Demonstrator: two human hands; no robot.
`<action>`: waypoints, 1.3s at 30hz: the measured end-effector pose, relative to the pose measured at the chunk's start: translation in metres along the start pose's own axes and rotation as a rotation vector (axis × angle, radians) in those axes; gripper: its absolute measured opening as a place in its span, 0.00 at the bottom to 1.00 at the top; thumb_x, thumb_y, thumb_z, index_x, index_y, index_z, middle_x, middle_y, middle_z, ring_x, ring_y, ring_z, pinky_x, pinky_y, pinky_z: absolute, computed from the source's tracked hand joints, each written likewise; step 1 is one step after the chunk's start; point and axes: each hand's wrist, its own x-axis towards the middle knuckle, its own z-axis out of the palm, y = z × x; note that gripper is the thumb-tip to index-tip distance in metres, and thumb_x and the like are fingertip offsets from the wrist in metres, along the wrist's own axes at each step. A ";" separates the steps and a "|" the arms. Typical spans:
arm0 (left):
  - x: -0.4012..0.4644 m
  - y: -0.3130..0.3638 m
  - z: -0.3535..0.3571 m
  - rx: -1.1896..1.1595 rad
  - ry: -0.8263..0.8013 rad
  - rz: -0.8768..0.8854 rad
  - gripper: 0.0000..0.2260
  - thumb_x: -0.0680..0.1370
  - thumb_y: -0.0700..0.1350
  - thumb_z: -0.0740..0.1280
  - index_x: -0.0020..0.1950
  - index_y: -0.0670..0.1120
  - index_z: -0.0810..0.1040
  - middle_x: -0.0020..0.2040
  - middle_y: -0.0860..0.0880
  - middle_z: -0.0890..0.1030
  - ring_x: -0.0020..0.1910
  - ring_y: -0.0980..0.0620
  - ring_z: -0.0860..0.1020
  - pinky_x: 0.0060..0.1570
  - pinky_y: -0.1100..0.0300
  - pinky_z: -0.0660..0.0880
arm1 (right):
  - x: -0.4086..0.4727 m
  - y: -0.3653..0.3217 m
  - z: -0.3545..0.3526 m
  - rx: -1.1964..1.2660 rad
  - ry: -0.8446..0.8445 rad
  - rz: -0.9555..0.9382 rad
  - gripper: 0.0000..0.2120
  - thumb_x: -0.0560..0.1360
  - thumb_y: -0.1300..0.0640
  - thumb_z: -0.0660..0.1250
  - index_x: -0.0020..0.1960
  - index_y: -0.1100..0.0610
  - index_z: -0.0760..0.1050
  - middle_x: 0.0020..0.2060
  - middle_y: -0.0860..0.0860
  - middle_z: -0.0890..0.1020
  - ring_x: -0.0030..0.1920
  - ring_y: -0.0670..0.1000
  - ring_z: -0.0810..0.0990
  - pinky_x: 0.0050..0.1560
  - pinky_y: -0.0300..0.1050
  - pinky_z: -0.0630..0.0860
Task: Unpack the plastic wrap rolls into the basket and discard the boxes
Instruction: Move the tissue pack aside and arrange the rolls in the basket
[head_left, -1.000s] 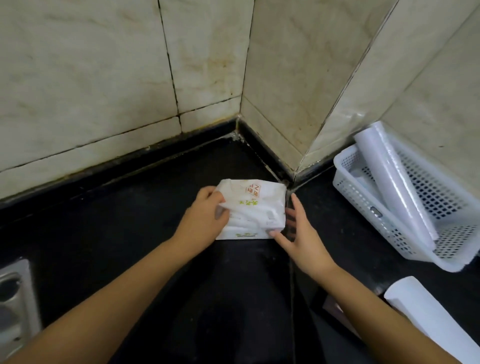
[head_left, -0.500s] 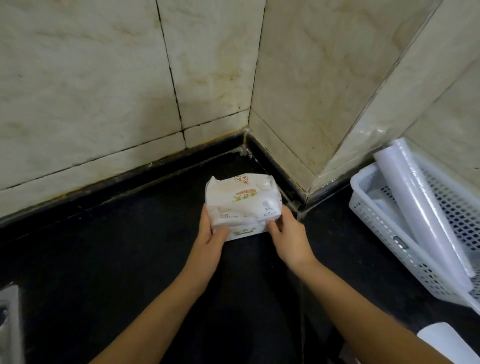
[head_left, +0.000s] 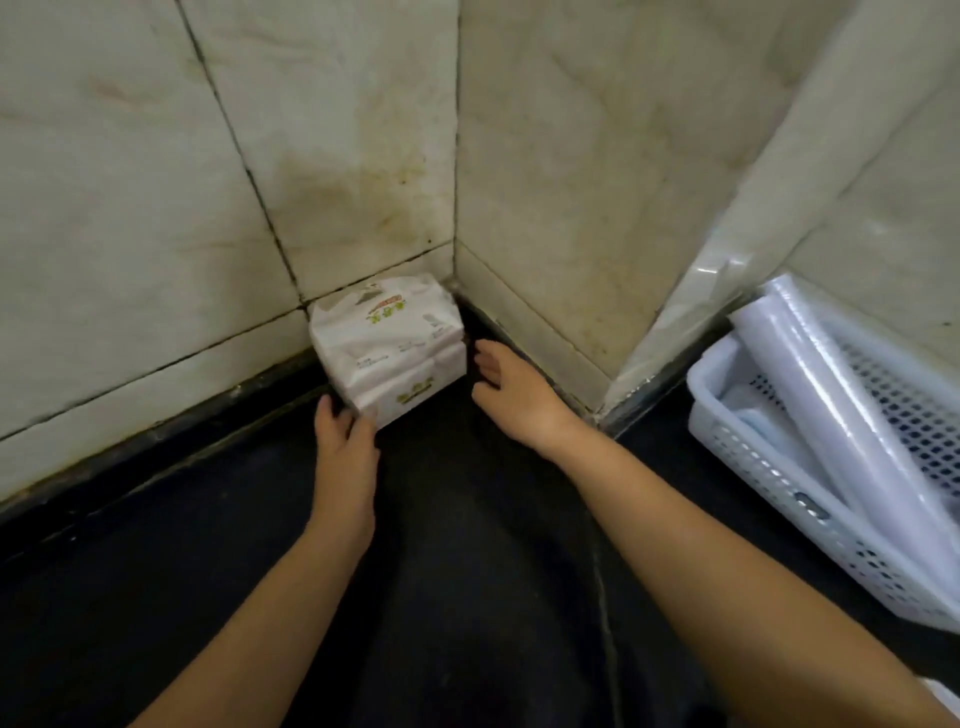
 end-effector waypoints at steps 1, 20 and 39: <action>-0.012 -0.008 0.003 0.010 0.046 -0.017 0.21 0.79 0.45 0.60 0.71 0.56 0.60 0.70 0.50 0.68 0.66 0.51 0.69 0.65 0.52 0.68 | -0.025 0.005 -0.015 0.035 -0.054 -0.045 0.21 0.77 0.63 0.58 0.70 0.55 0.67 0.65 0.51 0.75 0.66 0.48 0.73 0.65 0.41 0.69; -0.085 -0.045 0.325 1.272 -0.866 0.524 0.18 0.78 0.36 0.55 0.64 0.46 0.75 0.67 0.46 0.75 0.63 0.47 0.73 0.63 0.54 0.69 | -0.174 0.144 -0.227 -0.500 0.162 0.364 0.06 0.78 0.62 0.55 0.51 0.58 0.71 0.43 0.53 0.76 0.44 0.54 0.74 0.39 0.42 0.69; -0.051 -0.063 0.355 1.661 -1.171 0.564 0.14 0.73 0.41 0.62 0.56 0.48 0.78 0.59 0.44 0.74 0.55 0.47 0.73 0.57 0.52 0.74 | -0.148 0.162 -0.243 -0.470 -0.036 0.357 0.14 0.72 0.48 0.68 0.50 0.58 0.74 0.41 0.52 0.76 0.42 0.53 0.75 0.44 0.45 0.70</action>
